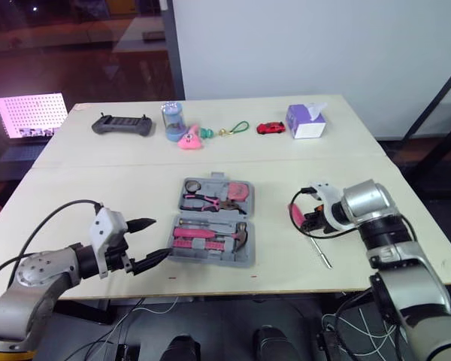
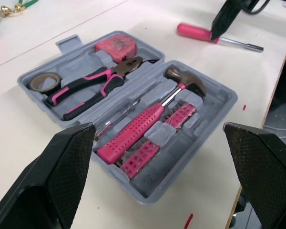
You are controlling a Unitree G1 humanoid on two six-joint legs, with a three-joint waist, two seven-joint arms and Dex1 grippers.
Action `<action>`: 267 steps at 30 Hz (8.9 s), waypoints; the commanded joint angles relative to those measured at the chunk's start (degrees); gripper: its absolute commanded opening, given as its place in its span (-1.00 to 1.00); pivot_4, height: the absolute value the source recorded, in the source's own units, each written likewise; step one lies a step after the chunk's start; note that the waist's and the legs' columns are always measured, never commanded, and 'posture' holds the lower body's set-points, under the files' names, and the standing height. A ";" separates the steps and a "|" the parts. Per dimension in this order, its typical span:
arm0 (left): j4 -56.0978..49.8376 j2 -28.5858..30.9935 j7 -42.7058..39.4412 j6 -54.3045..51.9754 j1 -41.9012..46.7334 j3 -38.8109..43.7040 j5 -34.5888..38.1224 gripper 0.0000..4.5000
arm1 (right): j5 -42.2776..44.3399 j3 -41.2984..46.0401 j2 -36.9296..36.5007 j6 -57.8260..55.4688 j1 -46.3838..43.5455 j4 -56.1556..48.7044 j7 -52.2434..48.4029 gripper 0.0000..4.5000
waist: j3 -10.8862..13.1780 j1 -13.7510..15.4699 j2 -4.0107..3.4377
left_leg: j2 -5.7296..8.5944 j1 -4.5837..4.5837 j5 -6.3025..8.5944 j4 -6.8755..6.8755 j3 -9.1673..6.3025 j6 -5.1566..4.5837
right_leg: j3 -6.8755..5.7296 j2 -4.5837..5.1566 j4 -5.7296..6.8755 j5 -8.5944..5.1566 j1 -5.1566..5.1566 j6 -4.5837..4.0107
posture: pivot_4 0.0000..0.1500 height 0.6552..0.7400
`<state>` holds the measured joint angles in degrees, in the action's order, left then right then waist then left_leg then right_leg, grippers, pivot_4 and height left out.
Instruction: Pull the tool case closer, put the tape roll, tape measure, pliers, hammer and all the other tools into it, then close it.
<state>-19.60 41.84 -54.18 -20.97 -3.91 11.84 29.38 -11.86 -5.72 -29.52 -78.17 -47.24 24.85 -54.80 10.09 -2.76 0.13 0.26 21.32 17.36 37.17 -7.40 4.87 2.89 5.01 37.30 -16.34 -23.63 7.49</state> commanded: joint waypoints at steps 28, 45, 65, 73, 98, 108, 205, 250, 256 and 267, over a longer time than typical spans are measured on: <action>3.58 2.31 -3.98 0.70 5.54 -2.20 -0.47 1.00 | 17.76 12.11 0.51 33.87 23.22 -19.83 17.98 0.96 | -0.36 -1.05 0.57 | -0.01 -0.10 0.02 -0.04 -0.03 -0.03 | 0.00 -0.01 -0.01 0.00 0.13 0.00 | 1.00 1.00; 4.13 3.53 -5.56 1.11 4.74 -0.31 -0.68 1.00 | 19.17 9.98 3.21 37.18 26.43 -19.27 22.73 -0.82 | -0.34 -1.12 0.54 | -0.01 -0.12 0.02 -0.04 -0.03 -0.03 | -0.01 -0.01 -0.01 0.00 0.14 0.00 | 1.00 1.00; 3.33 4.17 -5.51 3.06 -6.40 7.95 -0.14 1.00 | 20.82 -22.32 -12.51 22.25 -7.63 -33.29 -7.94 -0.82 | 0.05 -1.25 0.03 | -0.01 0.08 0.02 -0.08 -0.05 -0.04 | -0.03 0.00 -0.05 0.00 -0.11 -0.01 | 1.00 1.00; -1.33 3.67 -4.24 2.03 -12.51 9.46 -0.07 1.00 | 19.79 -32.52 -5.94 15.18 -10.60 -37.48 -7.18 -0.82 | 0.04 -0.79 0.06 | -0.01 0.11 0.02 -0.05 -0.09 -0.04 | -0.05 0.01 -0.04 0.00 -0.12 -0.01 | 1.00 1.00; -7.20 2.30 -2.17 2.11 -21.59 11.95 -0.30 1.00 | 17.58 -46.35 7.75 10.32 -8.79 -33.44 5.03 -0.82 | 0.03 -1.21 0.07 | -0.01 0.11 0.02 -0.10 -0.09 -0.03 | -0.04 0.00 0.01 0.00 -0.22 -0.02 | 1.00 1.00; -8.09 2.01 -1.57 2.52 -22.99 12.73 -0.17 1.00 | 16.42 -47.24 7.71 12.75 -8.09 -30.03 4.98 -0.82 | 0.03 -1.18 0.08 | -0.01 0.13 0.02 -0.09 -0.09 -0.03 | -0.04 0.01 0.02 0.00 -0.22 -0.02 | 1.00 1.00; 39.56 2.85 -1.85 19.40 13.72 1.09 -15.82 -0.95 | 7.82 -12.15 -5.83 70.29 9.11 -7.74 -2.52 -1.00 | -0.02 -0.14 0.20 | -0.07 -0.03 0.01 -0.07 -0.13 -0.01 | -0.07 -0.15 -0.04 0.06 -0.05 -0.11 | 1.00 1.00; 72.15 -13.76 -10.58 31.74 40.16 -15.24 -29.43 -0.99 | -2.97 -18.23 9.42 79.49 2.47 9.29 -0.34 -1.00 | -0.06 -1.98 0.19 | -0.01 0.04 -0.24 0.03 -0.13 0.42 | -0.07 -0.10 0.14 0.08 -0.16 -0.07 | 1.00 1.00; 67.15 -13.15 -11.45 28.73 36.20 -15.47 -28.11 -0.99 | -3.11 -18.97 9.54 76.59 4.91 6.28 -1.44 -1.00 | -0.09 -2.82 0.17 | -0.01 0.02 -0.24 0.01 -0.16 0.41 | -0.07 -0.09 0.15 0.08 -0.14 -0.07 | 1.00 1.00; 58.82 -12.62 -10.78 24.10 30.37 -15.04 -25.87 -0.99 | -3.07 -19.86 9.16 71.39 8.06 0.99 -3.30 -1.00 | -0.22 -2.83 0.17 | -0.01 -0.04 -0.23 0.00 -0.17 0.39 | -0.07 -0.09 0.15 0.08 -0.08 -0.07 | 1.00 1.00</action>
<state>40.41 30.56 -63.37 3.77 27.43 -1.18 3.18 -15.59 -23.19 -22.24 -7.19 -40.05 28.29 -55.86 9.87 -5.59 0.30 0.25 21.26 17.13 37.18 -7.57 5.26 2.82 4.92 37.44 -16.27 -23.69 7.42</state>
